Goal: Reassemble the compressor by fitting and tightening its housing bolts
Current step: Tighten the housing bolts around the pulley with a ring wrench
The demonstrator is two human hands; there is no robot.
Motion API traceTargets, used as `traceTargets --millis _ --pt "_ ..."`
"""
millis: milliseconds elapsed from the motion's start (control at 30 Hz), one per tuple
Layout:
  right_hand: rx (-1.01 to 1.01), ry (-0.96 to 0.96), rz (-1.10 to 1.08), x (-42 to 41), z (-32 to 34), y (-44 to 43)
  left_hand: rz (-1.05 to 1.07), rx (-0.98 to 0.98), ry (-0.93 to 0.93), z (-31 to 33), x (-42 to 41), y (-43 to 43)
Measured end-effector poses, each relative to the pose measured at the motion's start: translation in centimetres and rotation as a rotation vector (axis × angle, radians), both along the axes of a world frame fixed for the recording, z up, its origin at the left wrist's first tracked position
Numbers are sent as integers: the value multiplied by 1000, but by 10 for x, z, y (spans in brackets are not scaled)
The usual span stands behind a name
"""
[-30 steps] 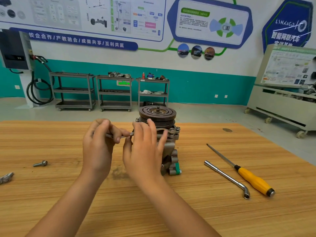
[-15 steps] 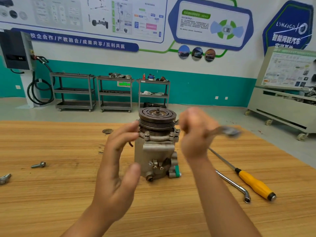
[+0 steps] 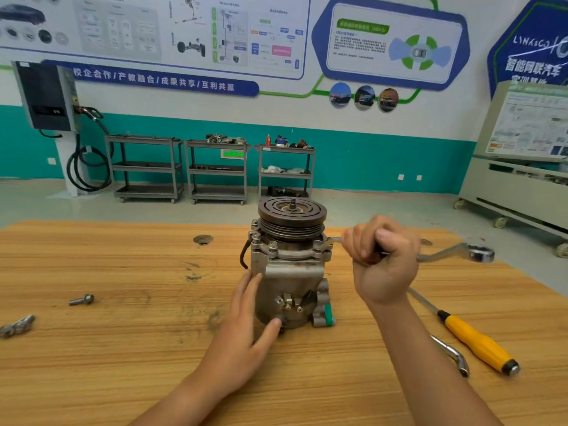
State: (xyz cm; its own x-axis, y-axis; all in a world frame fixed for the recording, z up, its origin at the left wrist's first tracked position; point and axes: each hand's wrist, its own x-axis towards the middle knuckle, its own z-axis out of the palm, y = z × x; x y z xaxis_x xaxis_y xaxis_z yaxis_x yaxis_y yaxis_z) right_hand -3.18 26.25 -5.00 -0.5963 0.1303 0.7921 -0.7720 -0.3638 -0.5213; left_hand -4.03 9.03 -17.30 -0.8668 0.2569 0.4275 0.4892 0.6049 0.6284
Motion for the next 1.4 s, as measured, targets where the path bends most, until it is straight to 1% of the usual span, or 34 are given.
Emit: traceTargets --millis 67,100,133,200,300,333,367,433,533,633,833,1000,1100,1167,1267,1333,1400 --pt "63 -106 17 4 -22 -16 -7 -28 63 1 1 1" --pt "110 -151 -14 6 -35 -24 -9 -28 85 2 3 1" --pt "166 -151 -54 9 -46 -30 -5 -14 104 3 5 1" --pt "222 -24 -55 13 -49 -34 10 40 167 8 8 -4" --pt "224 203 18 23 -11 -22 16 126 203 16 15 -9" --pt "218 255 19 24 1 -17 8 133 204 18 17 -9" --pt "195 262 9 23 9 -12 -2 133 209 19 18 -8" --pt "94 180 -34 18 15 -2 -27 108 207 18 21 -4" --pt "-26 43 -91 5 13 6 -59 2 177 14 21 -2" --pt "-16 -6 -134 -5 7 8 -62 -87 137 12 17 0" --pt "49 69 -101 -4 -3 6 -75 -128 109 10 12 3" --pt "52 -4 -10 1 -21 -8 -96 -106 116 7 11 0" --pt "18 3 -30 10 -25 -4 -105 -86 98 5 12 0" --pt "-25 42 -25 13 -14 3 -114 -74 85 4 12 0" --pt "-36 102 -57 9 5 10 -117 -51 78 3 12 1" --pt "-12 98 -88 4 8 11 -119 -38 66 2 12 1" --pt "72 116 -138 0 1 8 -120 -28 52 2 13 1"
